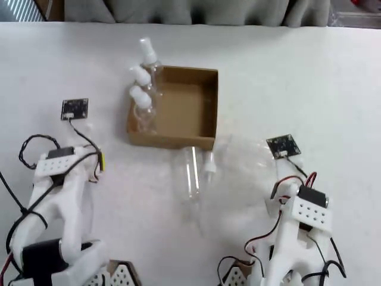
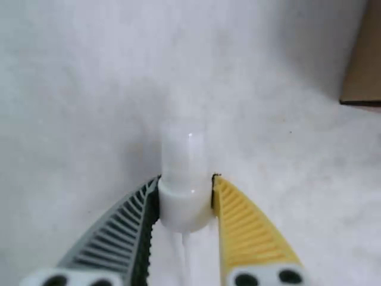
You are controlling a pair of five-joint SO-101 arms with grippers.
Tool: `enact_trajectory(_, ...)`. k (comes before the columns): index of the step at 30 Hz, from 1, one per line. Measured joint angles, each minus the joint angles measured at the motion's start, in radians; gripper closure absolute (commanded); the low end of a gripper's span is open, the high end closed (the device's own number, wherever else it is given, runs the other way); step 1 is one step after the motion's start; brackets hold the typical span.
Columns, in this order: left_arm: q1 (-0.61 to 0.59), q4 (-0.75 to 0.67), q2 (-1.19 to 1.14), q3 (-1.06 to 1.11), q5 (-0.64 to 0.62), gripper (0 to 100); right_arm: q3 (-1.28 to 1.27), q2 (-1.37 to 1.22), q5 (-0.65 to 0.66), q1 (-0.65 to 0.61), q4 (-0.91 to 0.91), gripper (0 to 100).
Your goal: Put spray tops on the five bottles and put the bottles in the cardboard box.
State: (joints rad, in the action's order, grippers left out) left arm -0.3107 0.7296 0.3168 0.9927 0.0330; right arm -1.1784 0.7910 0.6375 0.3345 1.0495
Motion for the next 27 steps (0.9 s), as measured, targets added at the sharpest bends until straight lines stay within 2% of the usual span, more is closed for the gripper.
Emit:
enact_trajectory(5,0.0,-0.048,0.103,0.086,0.006,98,0.239,0.0,-0.123,-0.006,0.199,97.7)
enact_trajectory(7,0.0,-0.051,0.133,0.103,0.006,98,0.33,0.0,-0.183,-0.048,0.25,97.7)
enact_trajectory(11,0.0,-0.055,0.15,0.11,0.006,98,0.437,0.0,-0.259,-0.187,0.279,95.3)
enact_trajectory(16,0.0,-0.055,0.153,0.112,0.011,98,0.465,0.0,-0.267,-0.387,0.272,81.2)
enact_trajectory(18,0.0,-0.055,0.153,0.112,0.011,98,0.466,0.0,-0.249,-0.443,0.262,76.7)
enact_trajectory(20,0.0,-0.055,0.153,0.112,0.014,98,0.466,-0.008,-0.176,-0.477,0.262,74.6)
enact_trajectory(27,0.0,-0.055,0.153,0.112,0.071,98,0.529,-0.244,0.044,-0.489,0.183,74.1)
